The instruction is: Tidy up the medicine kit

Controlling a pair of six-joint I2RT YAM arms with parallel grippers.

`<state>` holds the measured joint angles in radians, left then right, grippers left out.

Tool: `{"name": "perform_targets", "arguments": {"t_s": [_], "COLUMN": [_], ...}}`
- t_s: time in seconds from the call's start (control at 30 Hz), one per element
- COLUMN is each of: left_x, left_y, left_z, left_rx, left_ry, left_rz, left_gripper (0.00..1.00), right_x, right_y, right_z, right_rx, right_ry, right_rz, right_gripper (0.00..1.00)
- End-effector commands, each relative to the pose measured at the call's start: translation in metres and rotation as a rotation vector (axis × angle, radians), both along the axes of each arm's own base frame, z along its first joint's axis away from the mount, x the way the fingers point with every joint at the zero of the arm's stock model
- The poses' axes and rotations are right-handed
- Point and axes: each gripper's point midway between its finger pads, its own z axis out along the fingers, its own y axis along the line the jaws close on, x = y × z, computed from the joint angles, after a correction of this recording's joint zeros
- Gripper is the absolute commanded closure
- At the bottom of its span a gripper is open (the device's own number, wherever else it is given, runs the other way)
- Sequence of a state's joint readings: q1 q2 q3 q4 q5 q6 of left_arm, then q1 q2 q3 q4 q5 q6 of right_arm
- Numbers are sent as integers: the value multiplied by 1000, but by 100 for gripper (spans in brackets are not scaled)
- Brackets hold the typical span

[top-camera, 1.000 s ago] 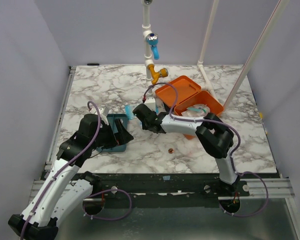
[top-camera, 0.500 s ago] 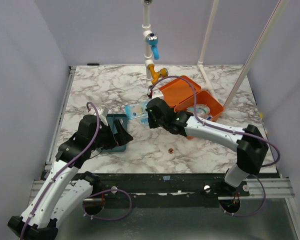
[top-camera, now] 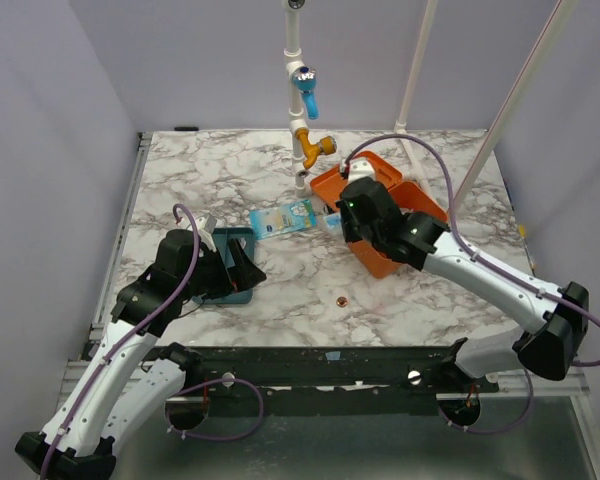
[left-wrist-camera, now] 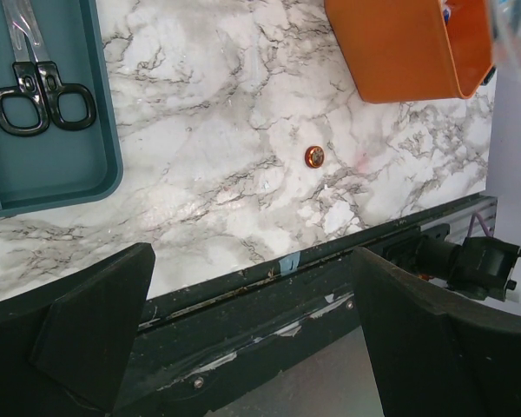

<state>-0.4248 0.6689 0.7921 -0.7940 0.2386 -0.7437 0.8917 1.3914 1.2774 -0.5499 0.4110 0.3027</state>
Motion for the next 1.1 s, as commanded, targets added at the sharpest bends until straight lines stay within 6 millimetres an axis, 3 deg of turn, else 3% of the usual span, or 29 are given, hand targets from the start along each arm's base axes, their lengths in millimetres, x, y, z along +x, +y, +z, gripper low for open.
{"name": "perform_targets", "arguments": {"t_s": [0.0,0.17,0.3,0.53,0.77,0.93,1.07], "left_x": [4,5,5,5,5,6,7], "left_y": [2,1,1,1,3,-1,-2], "left_z": [7,6,5,4,2,3,0], "left_rx": [1,2,3,13,41,30,30], "left_ry": [-28,-26,-26,-30,-35,-38,-34], "left_rz": [11,5,4,-5,-24,-43,-51], "left_gripper": [2,1,1,1,1,1,2], "right_x": [16,34,40,50,57,52,48], "right_y": [-63,-106,-118,-123,-110,-100,-107], "right_z": [-1,-17,-36,-73,-101,-123,-138], "right_rx": [-93,-116,-142,-133,-93,-75,-112], "right_ry": [-9,39,81,171,186,242,284], "right_rz": [-122,-214,-264,-311,-283,-248,-280], "right_gripper": [99,99,99,99,99,99,99]}}
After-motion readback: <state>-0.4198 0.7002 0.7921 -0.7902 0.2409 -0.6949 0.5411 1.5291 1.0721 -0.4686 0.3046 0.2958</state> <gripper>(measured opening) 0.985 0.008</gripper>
